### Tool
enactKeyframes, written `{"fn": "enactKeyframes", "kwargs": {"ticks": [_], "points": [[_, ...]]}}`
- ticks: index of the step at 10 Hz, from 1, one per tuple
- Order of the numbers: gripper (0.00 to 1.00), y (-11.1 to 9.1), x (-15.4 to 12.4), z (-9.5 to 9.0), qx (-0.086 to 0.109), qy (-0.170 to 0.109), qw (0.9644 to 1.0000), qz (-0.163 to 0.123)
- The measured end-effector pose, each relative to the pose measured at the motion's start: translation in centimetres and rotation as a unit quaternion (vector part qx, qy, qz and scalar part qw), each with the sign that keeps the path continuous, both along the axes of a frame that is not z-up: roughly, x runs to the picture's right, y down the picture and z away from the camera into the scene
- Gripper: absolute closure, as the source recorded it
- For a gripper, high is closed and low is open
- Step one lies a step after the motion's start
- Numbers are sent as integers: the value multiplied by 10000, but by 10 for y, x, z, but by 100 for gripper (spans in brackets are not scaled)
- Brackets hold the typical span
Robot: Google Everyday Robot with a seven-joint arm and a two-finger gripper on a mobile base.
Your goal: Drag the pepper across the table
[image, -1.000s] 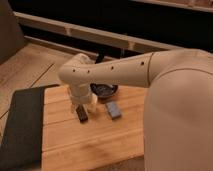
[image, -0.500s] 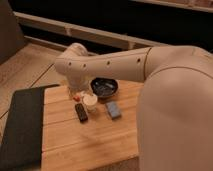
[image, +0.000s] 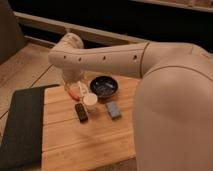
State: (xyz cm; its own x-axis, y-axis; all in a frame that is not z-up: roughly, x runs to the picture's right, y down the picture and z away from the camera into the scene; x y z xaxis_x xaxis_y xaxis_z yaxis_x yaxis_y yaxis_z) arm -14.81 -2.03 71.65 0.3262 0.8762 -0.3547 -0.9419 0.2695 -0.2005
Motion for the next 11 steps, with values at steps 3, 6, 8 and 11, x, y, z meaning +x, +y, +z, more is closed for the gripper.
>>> {"fn": "enactKeyframes", "kwargs": {"ticks": [3, 6, 8, 11], "points": [[35, -7, 2, 5, 202, -102, 9997, 67], [35, -30, 0, 29, 470, -733, 9961, 103], [35, -28, 3, 60, 287, -1079, 9937, -49], [35, 0, -8, 105, -423, -1333, 9879, -667]]}}
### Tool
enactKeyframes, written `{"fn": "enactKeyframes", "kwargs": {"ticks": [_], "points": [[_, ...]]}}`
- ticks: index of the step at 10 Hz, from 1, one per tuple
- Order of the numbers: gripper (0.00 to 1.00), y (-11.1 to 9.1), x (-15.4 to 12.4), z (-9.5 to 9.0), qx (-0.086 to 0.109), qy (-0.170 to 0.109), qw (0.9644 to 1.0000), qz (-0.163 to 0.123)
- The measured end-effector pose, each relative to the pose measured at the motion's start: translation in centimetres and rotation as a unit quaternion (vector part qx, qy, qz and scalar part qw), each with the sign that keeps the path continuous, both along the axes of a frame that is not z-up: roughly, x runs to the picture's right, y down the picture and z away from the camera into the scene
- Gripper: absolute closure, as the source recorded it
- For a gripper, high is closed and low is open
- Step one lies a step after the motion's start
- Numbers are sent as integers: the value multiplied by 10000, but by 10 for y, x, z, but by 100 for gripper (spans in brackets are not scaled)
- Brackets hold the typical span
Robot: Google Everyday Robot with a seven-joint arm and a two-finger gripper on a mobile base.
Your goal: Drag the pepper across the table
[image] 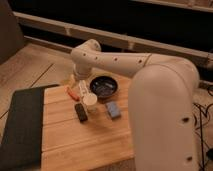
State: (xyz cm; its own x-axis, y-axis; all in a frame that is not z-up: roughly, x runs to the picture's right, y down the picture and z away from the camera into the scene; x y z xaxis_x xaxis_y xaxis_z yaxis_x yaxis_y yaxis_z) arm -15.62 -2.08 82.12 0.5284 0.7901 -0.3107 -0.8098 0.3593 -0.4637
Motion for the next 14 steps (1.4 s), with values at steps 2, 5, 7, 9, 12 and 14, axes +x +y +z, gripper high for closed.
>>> {"fn": "enactKeyframes", "kwargs": {"ticks": [2, 5, 7, 9, 12, 14], "points": [[35, 10, -15, 21, -333, -89, 9988, -361], [35, 19, -37, 48, -717, -162, 9942, -792], [35, 20, -36, 50, -775, -136, 9933, -844], [35, 16, -36, 52, -669, -156, 9940, -852], [35, 10, -47, 61, -468, -394, 9918, -1118], [35, 16, -52, 66, -539, -531, 9890, -1269]]}}
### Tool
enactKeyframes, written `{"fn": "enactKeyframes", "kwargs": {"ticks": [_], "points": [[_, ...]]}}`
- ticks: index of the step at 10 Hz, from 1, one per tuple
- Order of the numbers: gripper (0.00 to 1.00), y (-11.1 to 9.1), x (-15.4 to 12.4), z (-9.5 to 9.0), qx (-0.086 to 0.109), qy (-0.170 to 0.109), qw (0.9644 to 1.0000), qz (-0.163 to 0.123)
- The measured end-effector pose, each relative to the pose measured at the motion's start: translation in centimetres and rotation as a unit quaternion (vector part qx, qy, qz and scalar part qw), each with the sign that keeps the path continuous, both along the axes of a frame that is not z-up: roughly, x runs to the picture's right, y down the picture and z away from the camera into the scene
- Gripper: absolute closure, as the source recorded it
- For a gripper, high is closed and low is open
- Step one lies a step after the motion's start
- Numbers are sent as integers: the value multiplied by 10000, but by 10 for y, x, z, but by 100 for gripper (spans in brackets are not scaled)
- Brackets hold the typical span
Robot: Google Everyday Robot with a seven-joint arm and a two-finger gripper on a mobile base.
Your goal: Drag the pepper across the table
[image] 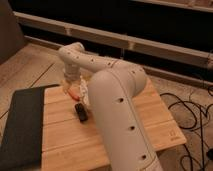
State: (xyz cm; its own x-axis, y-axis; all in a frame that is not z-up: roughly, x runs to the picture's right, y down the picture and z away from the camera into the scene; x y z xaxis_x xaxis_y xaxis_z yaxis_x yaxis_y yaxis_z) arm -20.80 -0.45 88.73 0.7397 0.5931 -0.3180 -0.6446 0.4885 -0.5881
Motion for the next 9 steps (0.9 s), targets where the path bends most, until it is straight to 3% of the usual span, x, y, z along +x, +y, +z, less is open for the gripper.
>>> {"fn": "enactKeyframes", "kwargs": {"ticks": [2, 5, 9], "points": [[35, -1, -1, 6, -78, -140, 9998, -79], [35, -9, -18, 15, -107, -342, 9985, -424], [35, 7, -39, 41, -494, -472, 9937, -884]]}}
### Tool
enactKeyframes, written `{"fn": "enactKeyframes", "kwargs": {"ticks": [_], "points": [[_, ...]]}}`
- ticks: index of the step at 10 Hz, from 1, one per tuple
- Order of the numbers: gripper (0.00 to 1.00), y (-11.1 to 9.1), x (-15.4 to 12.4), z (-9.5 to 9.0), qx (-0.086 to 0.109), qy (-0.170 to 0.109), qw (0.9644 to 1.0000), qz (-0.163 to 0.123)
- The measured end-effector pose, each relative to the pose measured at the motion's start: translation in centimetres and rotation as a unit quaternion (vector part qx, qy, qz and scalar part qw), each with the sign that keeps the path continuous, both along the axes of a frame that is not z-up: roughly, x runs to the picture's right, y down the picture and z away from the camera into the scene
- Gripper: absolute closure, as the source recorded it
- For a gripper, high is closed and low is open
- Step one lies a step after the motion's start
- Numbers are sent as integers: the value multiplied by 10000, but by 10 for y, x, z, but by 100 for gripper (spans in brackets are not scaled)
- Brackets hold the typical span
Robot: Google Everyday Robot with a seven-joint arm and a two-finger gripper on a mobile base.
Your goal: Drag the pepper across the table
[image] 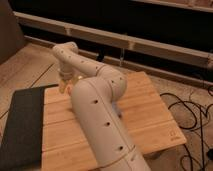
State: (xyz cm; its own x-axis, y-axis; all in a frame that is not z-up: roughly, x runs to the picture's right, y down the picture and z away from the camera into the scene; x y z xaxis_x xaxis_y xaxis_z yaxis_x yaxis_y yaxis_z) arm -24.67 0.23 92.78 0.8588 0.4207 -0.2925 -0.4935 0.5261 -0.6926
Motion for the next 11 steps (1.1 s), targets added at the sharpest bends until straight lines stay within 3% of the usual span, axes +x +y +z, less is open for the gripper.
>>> {"fn": "enactKeyframes", "kwargs": {"ticks": [3, 5, 9, 11], "points": [[35, 17, 3, 23, -325, 158, 9993, -58], [35, 22, 8, 33, -423, 251, 9988, -30], [38, 38, 12, 40, -666, 354, 9972, 13], [40, 39, 13, 40, -695, 358, 9969, 13]]}}
